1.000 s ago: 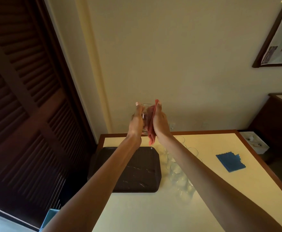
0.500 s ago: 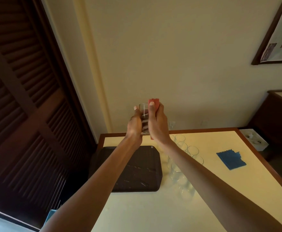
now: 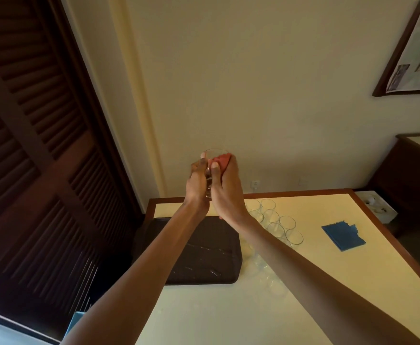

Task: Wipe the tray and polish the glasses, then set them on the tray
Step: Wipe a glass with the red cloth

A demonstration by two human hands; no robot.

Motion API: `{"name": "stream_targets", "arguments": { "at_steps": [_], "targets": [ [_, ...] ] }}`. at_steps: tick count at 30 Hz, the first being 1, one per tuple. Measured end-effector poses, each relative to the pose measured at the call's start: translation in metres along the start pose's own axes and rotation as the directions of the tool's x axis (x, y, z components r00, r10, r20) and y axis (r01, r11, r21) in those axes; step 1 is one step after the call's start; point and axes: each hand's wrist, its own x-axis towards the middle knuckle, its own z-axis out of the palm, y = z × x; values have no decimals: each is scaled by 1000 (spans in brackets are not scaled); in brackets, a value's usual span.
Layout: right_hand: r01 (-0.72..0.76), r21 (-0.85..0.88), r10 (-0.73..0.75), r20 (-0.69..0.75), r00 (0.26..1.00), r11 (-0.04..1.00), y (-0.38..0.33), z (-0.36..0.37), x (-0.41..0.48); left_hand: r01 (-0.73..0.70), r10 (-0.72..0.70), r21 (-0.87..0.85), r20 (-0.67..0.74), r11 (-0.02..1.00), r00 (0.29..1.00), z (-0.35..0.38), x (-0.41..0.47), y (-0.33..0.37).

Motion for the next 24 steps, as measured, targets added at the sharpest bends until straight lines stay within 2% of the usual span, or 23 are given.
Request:
{"name": "stream_targets", "arguments": {
  "at_steps": [3, 6, 8, 10, 12, 16, 18, 20, 22, 24],
  "targets": [
    [-55, 42, 56, -28, 998, 998, -2, -8, 16, -16, 16, -5, 47, 1000, 999, 1, -2, -2],
    [-236, 138, 235, 24, 972, 962, -3, -17, 26, -63, 61, 37, 60, 997, 996, 5, -7, -1],
    [-364, 207, 354, 85, 931, 908, -3, -17, 26, -84, 81, 103, 38, 991, 996, 6, -6, 0],
    [-485, 217, 463, 148, 874, 847, -3, -14, 19, -67, 67, 102, -3, 993, 998, 7, -5, 2],
    [-546, 225, 513, 189, 837, 807, -6, -10, 4, -59, 60, 73, -12, 996, 998, 4, -1, 2],
    [-423, 190, 398, 156, 904, 886, -12, -6, -23, -53, 53, 5, -84, 999, 995, -2, 8, 1],
    [-312, 176, 290, 137, 947, 934, -14, -6, -32, -19, 14, -61, -83, 998, 996, -6, 14, -1],
    [-140, 128, 129, 96, 987, 982, -13, -6, -36, 27, -34, -152, -45, 988, 998, -8, 14, -2],
    [8, 45, -11, 60, 998, 999, -10, -4, -34, 56, -59, -178, -10, 982, 998, -9, 13, -4],
    [75, -25, -75, 17, 997, 997, -7, -4, -25, 65, -65, -151, 1, 986, 998, -9, 12, -8]
  ]
}}
